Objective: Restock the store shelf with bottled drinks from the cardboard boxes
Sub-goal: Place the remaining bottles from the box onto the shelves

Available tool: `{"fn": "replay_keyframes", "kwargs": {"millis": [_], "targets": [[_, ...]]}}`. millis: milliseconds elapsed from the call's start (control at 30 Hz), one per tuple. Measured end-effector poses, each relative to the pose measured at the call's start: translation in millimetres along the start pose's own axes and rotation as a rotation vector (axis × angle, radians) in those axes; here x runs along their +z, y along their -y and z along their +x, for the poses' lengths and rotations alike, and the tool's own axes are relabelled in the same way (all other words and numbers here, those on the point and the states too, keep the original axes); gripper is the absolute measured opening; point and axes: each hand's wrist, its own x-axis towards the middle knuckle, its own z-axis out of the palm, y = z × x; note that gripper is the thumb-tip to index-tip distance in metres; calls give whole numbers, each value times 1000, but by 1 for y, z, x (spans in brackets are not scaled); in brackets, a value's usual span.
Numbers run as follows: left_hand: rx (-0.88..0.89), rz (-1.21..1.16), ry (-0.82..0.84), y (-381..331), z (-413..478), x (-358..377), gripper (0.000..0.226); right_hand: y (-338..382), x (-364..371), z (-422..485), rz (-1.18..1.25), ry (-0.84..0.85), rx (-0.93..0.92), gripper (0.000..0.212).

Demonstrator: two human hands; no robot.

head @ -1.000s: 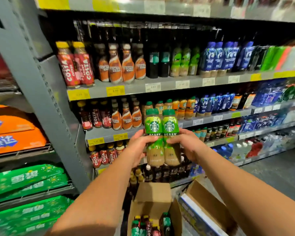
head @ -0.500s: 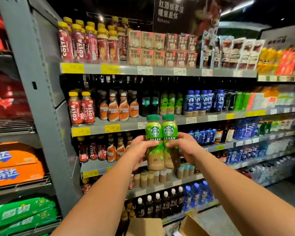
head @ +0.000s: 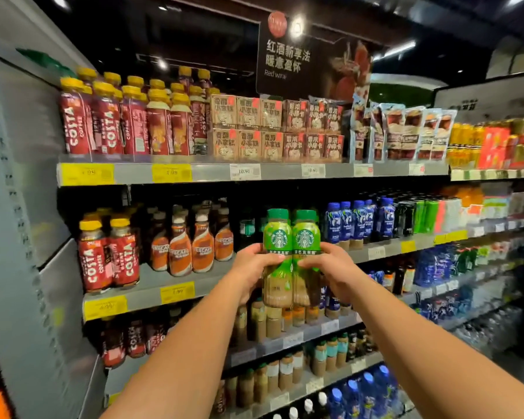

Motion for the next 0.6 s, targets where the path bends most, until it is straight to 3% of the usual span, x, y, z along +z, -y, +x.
{"fn": "replay_keyframes", "kwargs": {"millis": [300, 433, 600], "targets": [[79, 61, -8, 2, 75, 17, 32, -2, -26, 71, 23, -36, -45, 35], [75, 78, -42, 12, 111, 30, 42, -14, -44, 113, 9, 0, -44, 34], [89, 66, -125, 24, 160, 54, 38, -28, -71, 177, -10, 57, -23, 39]]}}
